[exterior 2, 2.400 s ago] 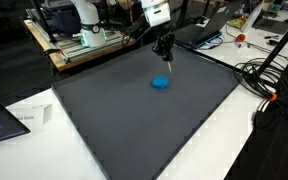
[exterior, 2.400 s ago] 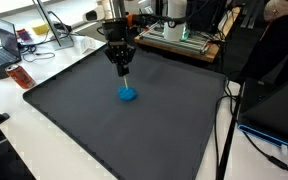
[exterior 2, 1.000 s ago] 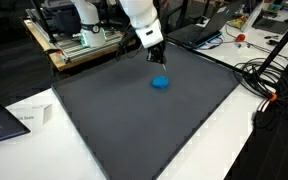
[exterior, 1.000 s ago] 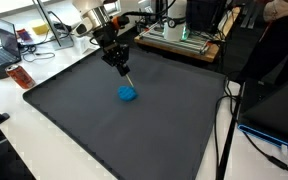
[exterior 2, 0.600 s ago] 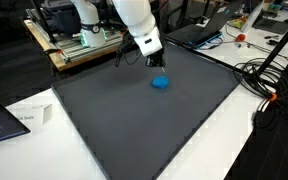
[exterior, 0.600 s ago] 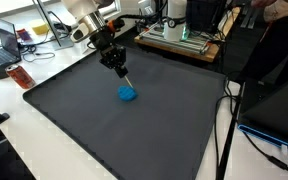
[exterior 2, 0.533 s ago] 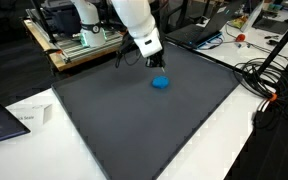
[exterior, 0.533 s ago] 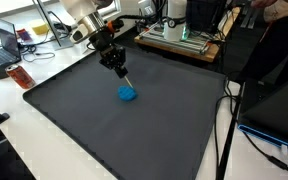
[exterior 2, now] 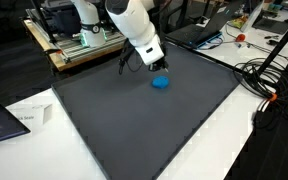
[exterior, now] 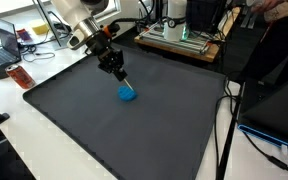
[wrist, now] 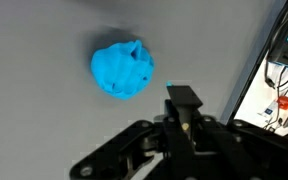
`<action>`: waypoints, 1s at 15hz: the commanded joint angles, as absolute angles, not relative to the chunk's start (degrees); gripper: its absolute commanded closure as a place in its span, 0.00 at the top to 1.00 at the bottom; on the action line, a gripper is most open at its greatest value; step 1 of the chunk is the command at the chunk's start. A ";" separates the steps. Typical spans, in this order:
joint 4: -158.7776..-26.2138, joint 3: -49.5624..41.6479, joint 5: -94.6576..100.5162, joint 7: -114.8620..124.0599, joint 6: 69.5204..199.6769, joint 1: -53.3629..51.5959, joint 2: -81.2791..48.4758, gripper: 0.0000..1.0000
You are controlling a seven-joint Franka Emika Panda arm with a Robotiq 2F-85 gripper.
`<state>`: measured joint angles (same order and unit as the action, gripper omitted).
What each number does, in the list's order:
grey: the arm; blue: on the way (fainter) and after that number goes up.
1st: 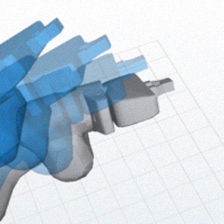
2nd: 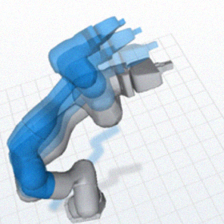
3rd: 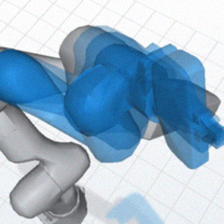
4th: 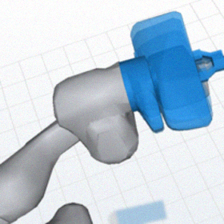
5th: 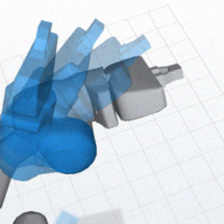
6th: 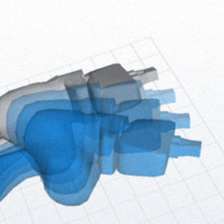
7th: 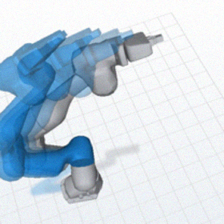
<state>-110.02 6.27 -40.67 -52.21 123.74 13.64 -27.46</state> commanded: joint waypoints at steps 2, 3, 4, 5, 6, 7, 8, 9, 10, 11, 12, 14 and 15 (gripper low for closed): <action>-105.69 5.64 -42.25 -52.75 119.66 13.70 -30.08 0.03; -105.06 5.56 -42.11 -52.31 119.39 13.55 -30.35 0.03; -104.37 5.51 -42.01 -52.04 119.03 13.47 -30.63 0.03; -103.79 5.47 -41.94 -51.84 118.66 13.43 -30.87 0.03; -103.24 5.35 -41.69 -51.18 118.60 13.20 -31.08 0.03; -102.89 5.19 -41.31 -50.37 118.78 12.88 -31.17 0.03; -102.53 4.99 -40.87 -49.22 118.87 12.55 -31.20 0.03; -102.13 4.84 -40.49 -47.99 118.89 12.22 -31.24 0.03; -101.83 4.82 -40.24 -47.19 118.76 12.05 -31.27 0.03; -101.49 4.69 -39.85 -45.95 118.93 11.70 -31.32 0.03; -101.11 4.47 -39.11 -44.38 118.86 11.27 -31.38 0.03; -100.37 3.88 -37.04 -40.57 118.71 10.24 -31.56 0.03; -100.04 3.62 -35.85 -38.53 118.67 9.76 -31.63 0.03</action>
<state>-102.57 5.17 -39.27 -44.28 120.64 11.61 -30.70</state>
